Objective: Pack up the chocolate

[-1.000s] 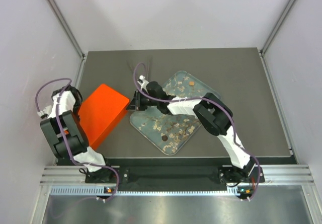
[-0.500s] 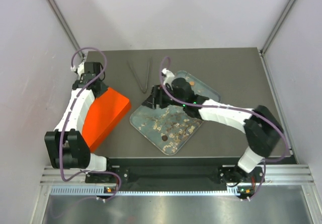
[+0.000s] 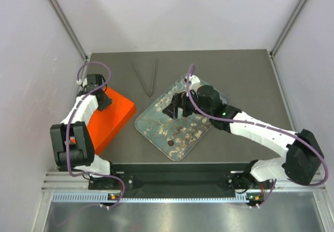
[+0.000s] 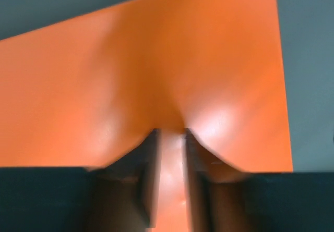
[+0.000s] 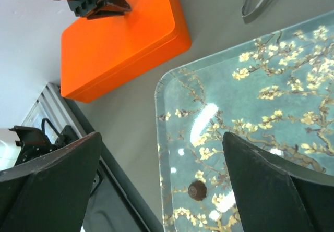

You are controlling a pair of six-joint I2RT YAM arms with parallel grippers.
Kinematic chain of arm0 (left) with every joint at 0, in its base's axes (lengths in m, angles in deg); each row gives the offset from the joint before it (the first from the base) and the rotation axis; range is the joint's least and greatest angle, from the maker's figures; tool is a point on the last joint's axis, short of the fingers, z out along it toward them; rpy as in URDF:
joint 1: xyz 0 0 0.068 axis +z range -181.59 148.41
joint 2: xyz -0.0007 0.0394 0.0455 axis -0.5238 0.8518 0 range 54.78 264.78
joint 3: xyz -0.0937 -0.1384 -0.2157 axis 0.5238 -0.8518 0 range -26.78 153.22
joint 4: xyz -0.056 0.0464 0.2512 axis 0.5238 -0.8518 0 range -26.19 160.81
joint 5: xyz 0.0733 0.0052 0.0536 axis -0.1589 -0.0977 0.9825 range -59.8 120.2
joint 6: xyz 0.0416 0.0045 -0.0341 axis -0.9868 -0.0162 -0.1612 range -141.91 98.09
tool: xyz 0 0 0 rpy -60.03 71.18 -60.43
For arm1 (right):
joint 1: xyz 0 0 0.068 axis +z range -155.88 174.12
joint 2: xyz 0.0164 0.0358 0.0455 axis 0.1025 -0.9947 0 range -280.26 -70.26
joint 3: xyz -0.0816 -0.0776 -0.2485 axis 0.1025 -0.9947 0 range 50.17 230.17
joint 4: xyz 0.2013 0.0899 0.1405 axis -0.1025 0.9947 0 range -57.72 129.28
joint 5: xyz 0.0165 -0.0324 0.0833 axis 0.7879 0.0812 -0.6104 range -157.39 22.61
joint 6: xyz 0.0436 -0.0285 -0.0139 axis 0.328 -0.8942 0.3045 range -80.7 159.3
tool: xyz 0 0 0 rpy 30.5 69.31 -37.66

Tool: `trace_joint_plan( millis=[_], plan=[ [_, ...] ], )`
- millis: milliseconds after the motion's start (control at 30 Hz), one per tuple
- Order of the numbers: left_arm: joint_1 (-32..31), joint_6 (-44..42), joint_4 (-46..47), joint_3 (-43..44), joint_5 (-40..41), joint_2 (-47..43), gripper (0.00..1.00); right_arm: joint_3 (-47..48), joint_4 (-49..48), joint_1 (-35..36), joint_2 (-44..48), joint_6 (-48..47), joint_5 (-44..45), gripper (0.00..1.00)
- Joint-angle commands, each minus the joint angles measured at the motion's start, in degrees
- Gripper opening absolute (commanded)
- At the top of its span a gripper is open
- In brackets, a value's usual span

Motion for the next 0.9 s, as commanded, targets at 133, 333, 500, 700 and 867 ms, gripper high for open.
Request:
trace_joint_plan(
  millis=[133, 333, 500, 700, 867],
  plan=[
    [-0.28, -7.15, -0.77, 9.0, -19.72, -7.83, 0.99, 0.58, 11.36, -0.62, 9.7, -3.56, 3.88, 1.0],
    [-6.17, -7.68, 4.58, 8.47, -35.27, -15.39, 0.99, 2.15, 22.69, -0.8, 19.72, -2.61, 20.36, 1.0],
    [-11.6, -6.97, 11.16, 8.39, -46.95, -17.68, 0.99, 8.13, 34.83, -0.97, 25.87, -2.69, 36.91, 1.0],
    [-23.28, -8.2, 17.4, 5.24, -46.89, -22.15, 0.99, 16.48, 40.64, -1.24, 28.87, -4.36, 40.37, 1.0],
    [-26.83, -5.4, 23.12, -0.13, -46.7, -26.02, 0.99, 16.84, 41.61, -1.24, 29.23, -1.9, 40.37, 1.0]
  ],
)
